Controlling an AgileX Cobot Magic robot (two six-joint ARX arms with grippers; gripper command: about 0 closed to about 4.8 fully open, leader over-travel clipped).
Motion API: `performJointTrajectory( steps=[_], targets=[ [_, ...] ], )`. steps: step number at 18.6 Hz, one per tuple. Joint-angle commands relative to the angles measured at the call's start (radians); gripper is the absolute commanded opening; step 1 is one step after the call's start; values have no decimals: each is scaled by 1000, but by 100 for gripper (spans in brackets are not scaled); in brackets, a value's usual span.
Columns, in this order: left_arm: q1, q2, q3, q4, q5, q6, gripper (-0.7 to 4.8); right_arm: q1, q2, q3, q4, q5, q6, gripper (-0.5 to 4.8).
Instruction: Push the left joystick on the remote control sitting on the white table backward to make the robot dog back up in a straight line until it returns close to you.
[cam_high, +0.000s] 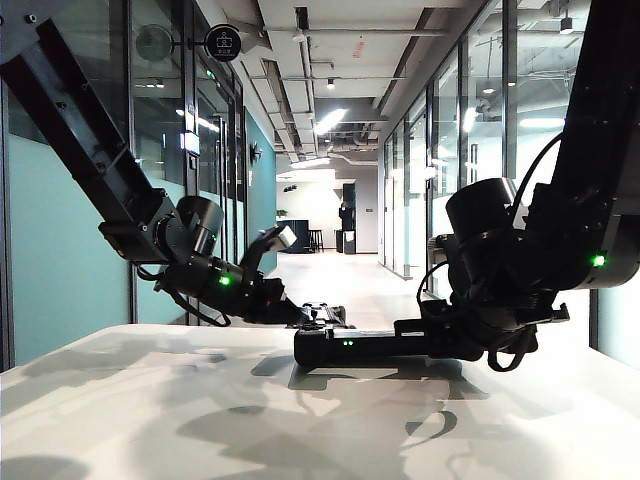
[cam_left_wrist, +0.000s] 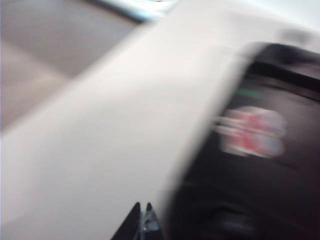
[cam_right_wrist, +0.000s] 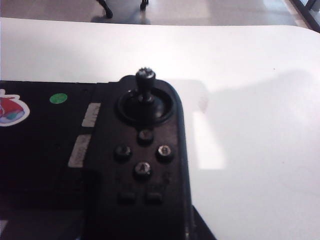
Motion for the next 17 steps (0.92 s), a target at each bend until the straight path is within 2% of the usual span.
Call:
performJointTrajectory(
  steps=[1, 2, 5, 7, 8, 11, 14, 17],
  targets=[
    [-4, -40, 2, 47, -175, -48, -6, -1, -5, 3, 27, 11, -1, 202],
    [-8, -61, 2, 45, -261, -80, -6, -1, -5, 3, 27, 11, -1, 202],
    [-8, -129, 2, 18, -381, -166, -6, -1, -5, 3, 27, 10, -1, 202],
    [-8, -196, 2, -39, -410, -175, -6, -1, -5, 3, 27, 10, -2, 258],
    [-9, -218, 2, -61, -415, -175, -6, -1, -5, 3, 27, 3, -2, 270],
    [-10, -305, 2, -148, -419, -200, -6, -1, -5, 3, 27, -14, -24, 275],
    [-18, -367, 1, -235, -496, -196, -6, -1, -13, 2, 21, -16, -38, 275],
    [-24, -420, 0, -305, -509, -196, -6, 0, -45, -21, 19, -27, -38, 274]
  ],
)
